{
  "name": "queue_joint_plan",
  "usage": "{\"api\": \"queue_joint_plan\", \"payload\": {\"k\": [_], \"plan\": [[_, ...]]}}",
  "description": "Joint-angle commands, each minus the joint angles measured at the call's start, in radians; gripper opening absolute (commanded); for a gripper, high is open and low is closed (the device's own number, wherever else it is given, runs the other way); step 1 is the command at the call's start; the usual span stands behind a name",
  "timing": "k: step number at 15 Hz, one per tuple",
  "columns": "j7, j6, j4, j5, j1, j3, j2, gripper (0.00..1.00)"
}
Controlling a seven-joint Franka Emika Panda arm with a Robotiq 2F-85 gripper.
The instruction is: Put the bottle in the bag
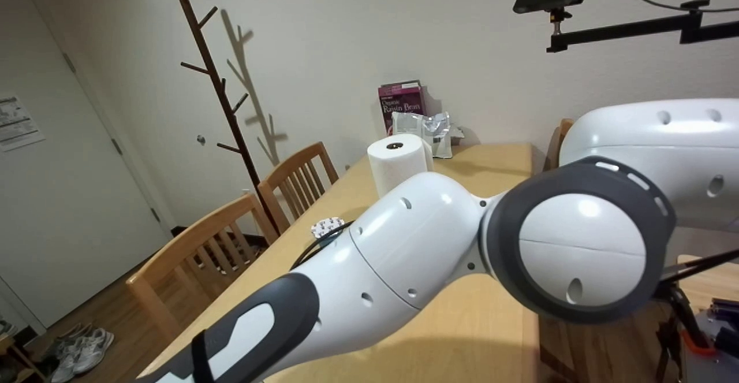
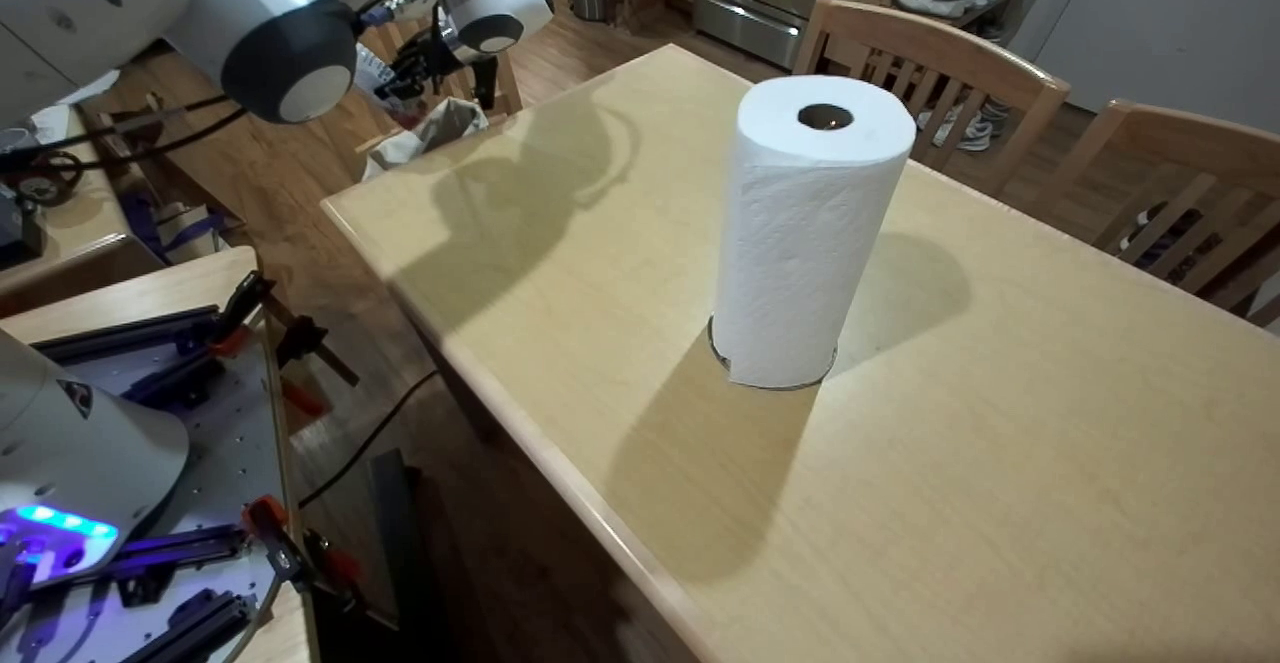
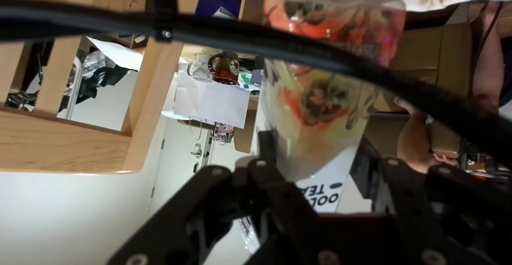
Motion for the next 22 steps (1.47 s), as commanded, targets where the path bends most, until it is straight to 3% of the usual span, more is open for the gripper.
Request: {"api": "queue_joint_plan", "payload": {"k": [1, 4, 6, 12, 14, 22], "plan": [[0.007, 0.012, -0.017, 0.032, -0.019, 0.015, 0.009, 0.76], [-0.001, 0.018, -0.02, 0.037, -0.023, 0.014, 0.011, 0.96], [-0.001, 0.011, -0.01, 0.041, -0.025, 0.015, 0.012, 1.0], [0.008, 0.008, -0.001, 0.034, -0.028, 0.005, -0.006, 1.0], [0.077, -0.021, 0.008, -0.037, 0.002, -0.053, -0.069, 1.0], [0.256, -0.199, 0.041, -0.225, 0.078, -0.151, -0.285, 1.0]]}}
